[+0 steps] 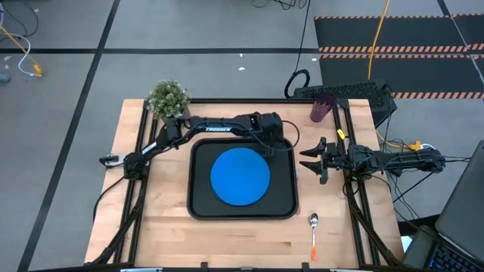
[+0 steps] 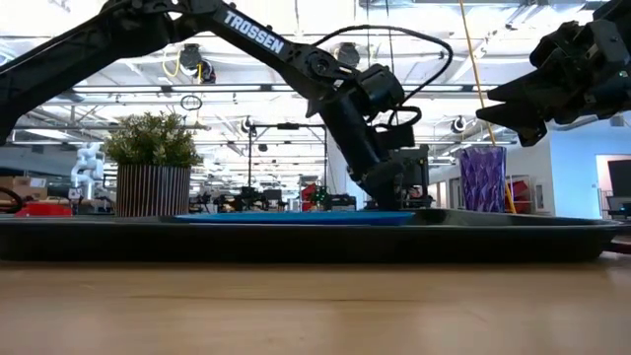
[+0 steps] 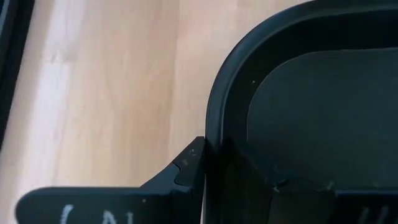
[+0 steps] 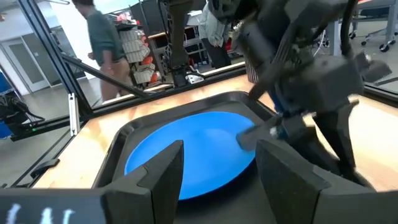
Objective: Pick and place plate/cup/fork/spoon on tray
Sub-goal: Move the black tray to the middle, then put the pink fork to the right of the black tray
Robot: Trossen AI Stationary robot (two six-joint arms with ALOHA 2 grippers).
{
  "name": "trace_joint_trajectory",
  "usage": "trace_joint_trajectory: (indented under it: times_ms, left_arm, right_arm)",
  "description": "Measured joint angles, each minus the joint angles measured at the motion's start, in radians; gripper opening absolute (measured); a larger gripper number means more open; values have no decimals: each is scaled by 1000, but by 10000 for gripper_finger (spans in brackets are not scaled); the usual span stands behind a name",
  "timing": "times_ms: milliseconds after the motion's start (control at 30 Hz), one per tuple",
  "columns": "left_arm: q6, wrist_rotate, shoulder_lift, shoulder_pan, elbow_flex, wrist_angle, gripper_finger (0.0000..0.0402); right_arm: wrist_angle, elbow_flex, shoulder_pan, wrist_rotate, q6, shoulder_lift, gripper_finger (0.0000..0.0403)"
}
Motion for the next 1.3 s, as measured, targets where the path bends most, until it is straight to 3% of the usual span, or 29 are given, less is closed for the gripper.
trace_joint_trajectory:
  times_ms: [433,967,1167,1300]
  left_arm:
    - [-4,-7,3,1,0,59,76]
    - [8,-140,-42,-20,-1,-43,89]
    - [-23,-160,-144,-30,3,-85,117]
    - [-53,-160,-213,-53,3,-118,126]
  right_arm:
    - [6,0,0,0,0,0,194]
    - [-11,0,0,0,-4,1,194]
    - [-111,40,0,-10,-19,26,194]
    - [-297,116,-13,4,22,67,194]
